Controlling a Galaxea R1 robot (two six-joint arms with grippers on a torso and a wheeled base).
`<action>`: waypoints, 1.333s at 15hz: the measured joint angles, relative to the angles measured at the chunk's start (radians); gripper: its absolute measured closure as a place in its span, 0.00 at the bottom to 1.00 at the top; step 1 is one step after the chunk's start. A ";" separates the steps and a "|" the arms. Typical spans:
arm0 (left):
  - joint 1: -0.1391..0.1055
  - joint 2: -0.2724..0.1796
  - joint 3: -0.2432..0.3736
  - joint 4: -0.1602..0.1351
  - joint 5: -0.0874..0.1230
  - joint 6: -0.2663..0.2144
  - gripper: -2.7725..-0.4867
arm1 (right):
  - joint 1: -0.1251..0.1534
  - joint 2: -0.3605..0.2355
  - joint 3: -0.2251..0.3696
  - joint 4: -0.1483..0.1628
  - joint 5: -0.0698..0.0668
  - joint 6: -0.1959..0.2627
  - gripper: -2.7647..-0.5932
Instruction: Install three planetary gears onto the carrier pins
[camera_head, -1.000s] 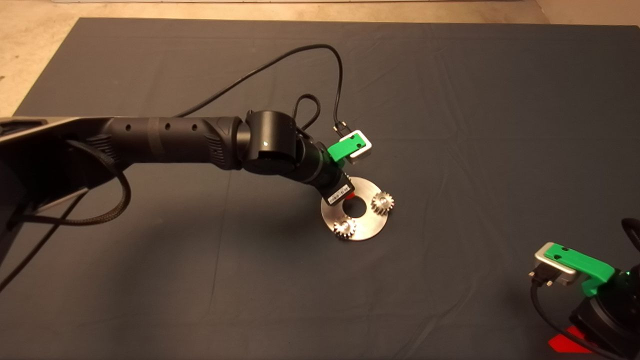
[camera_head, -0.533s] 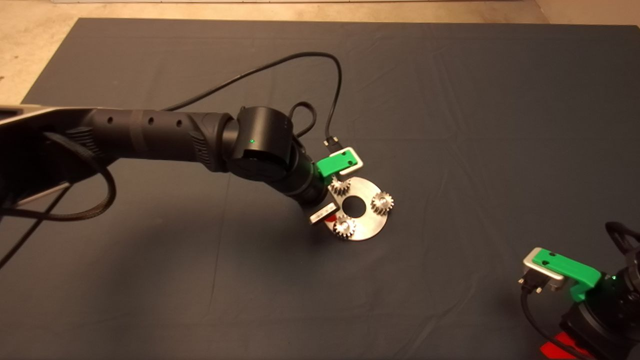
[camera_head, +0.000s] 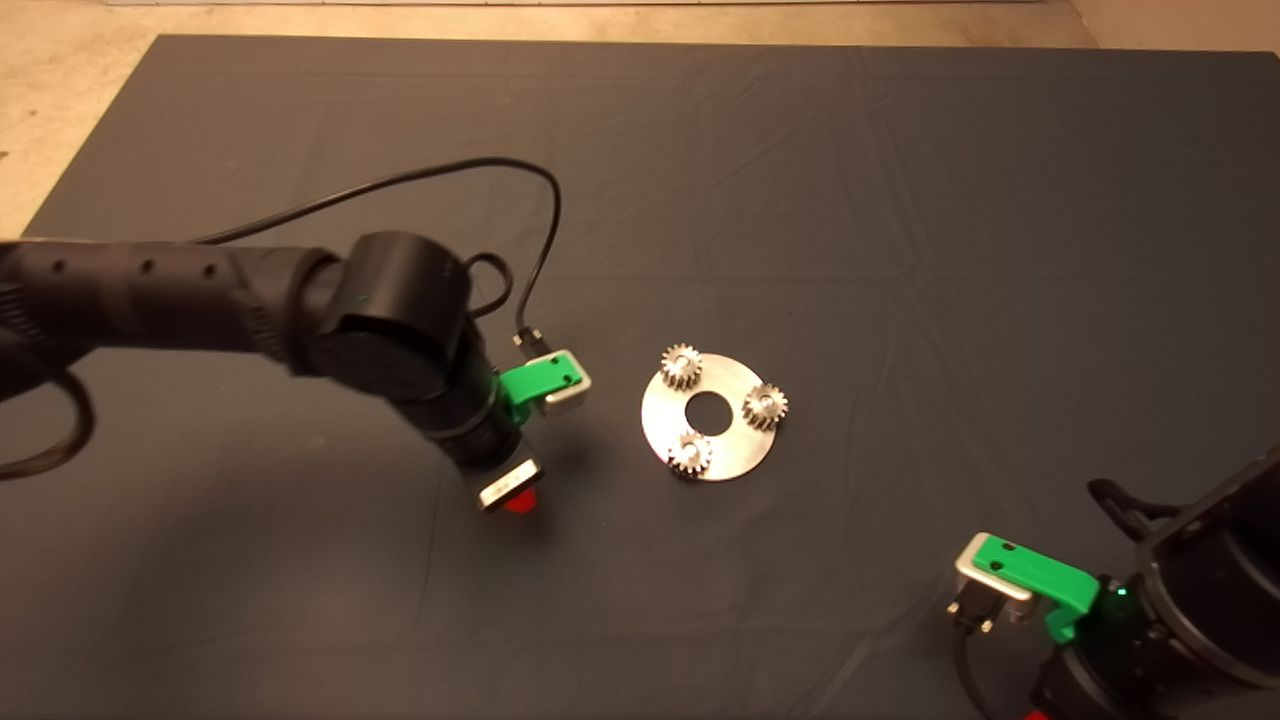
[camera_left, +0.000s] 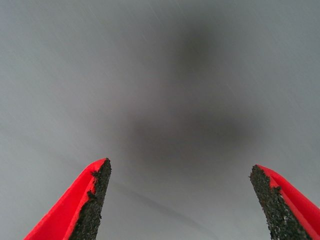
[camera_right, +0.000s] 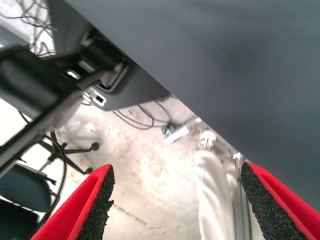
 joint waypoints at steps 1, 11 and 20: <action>0.000 -0.013 0.033 -0.002 -0.001 -0.035 0.37 | -0.003 0.047 0.000 -0.012 0.003 0.021 0.42; -0.045 -0.057 0.372 -0.015 0.000 -0.423 0.37 | -0.013 0.233 0.019 -0.068 0.002 0.123 0.42; -0.048 0.074 0.472 0.040 0.000 -0.702 0.37 | -0.030 0.275 0.026 -0.127 0.002 0.198 0.42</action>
